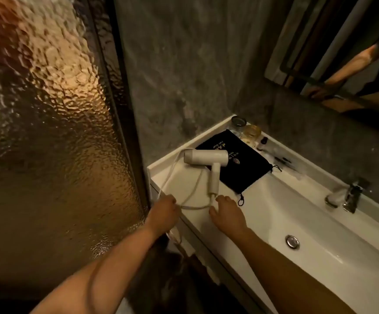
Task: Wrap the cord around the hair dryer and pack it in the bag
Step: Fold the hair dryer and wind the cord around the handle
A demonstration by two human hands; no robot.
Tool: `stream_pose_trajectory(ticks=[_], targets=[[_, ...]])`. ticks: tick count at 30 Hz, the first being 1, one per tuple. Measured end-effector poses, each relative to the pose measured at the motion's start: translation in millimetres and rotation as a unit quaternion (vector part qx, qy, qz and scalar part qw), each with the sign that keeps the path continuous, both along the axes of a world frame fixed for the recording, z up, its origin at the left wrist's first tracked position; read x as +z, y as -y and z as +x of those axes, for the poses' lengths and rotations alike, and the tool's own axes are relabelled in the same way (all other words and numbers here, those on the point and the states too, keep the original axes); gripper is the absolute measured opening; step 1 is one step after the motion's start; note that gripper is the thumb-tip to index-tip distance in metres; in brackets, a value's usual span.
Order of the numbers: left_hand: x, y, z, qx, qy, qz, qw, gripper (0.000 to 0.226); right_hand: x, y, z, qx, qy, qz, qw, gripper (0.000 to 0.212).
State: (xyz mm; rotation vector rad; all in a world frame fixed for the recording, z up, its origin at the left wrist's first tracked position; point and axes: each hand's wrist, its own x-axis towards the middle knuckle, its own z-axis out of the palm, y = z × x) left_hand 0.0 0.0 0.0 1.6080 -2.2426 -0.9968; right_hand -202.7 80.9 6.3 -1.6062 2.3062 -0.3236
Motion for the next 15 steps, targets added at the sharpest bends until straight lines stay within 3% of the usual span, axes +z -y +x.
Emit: stream_pose_trajectory(ticks=[5,9,11,15], targets=[[-8,44,-22,0.044,0.064,-0.075,0.994,0.070,-2,46,-17,-0.079,0.080,0.011,0.994,0.033],[-17,66,-40,0.073,0.103,-0.032,0.991,0.103,-10,75,-27,-0.112,0.136,0.043,0.983,0.039],[-21,75,-47,0.090,0.114,-0.003,0.989,0.100,-19,88,-28,-0.154,0.187,0.058,0.969,0.049],[-32,87,-55,0.079,0.090,0.013,0.993,0.049,-30,105,-34,-0.237,0.285,0.078,0.925,0.060]])
